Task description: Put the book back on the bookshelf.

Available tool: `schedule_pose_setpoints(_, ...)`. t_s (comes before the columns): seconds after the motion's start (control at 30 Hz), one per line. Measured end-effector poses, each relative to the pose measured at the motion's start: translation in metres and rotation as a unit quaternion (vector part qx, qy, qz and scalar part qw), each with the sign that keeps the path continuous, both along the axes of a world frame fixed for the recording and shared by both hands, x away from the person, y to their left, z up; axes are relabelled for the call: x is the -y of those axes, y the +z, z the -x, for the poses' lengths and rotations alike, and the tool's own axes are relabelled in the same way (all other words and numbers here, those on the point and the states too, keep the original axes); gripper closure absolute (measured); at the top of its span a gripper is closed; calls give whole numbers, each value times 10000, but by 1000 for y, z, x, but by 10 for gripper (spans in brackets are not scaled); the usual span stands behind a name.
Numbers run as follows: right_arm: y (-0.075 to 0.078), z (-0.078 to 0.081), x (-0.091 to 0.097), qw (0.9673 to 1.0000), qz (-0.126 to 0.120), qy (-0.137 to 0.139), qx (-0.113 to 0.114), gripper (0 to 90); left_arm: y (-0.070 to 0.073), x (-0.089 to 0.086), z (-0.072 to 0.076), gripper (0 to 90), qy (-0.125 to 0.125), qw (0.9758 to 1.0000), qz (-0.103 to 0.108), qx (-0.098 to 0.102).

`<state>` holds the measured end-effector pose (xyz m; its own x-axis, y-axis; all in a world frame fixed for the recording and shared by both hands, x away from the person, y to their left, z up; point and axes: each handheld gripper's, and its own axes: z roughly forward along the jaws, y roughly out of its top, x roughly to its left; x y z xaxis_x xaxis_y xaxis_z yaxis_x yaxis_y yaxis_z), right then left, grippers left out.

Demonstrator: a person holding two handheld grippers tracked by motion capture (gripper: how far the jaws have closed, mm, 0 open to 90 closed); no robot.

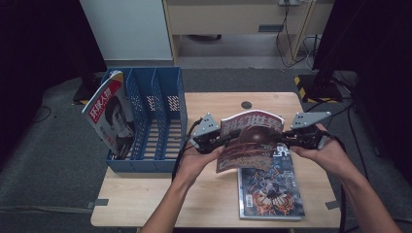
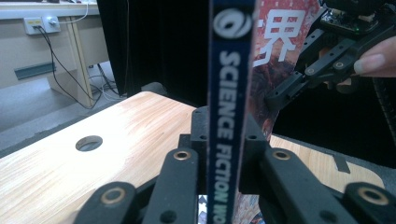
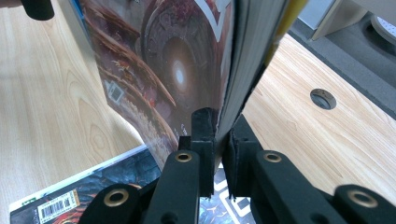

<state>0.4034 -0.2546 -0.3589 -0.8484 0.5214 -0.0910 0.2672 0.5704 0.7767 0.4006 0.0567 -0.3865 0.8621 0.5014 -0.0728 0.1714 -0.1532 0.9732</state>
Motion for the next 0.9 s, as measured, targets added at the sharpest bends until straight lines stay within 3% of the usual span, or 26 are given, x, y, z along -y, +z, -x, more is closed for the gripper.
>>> schedule_pose_setpoints(0.33, 2, 3, -2, 9999, 42, 106, -22, 838, -1, 2, -1, 751, -84, 9995, 285, 75)
schedule_pose_setpoints(0.67, 4, 4, -6, 9999, 82, 135, -42, 836, -1, 4, -3, 731, -101, 9995, 307, 55)
schedule_pose_setpoints(0.9, 4, 3, -5, 9999, 82, 116, -34, 812, 0, 5, 1, 829, -121, 9995, 257, 104)
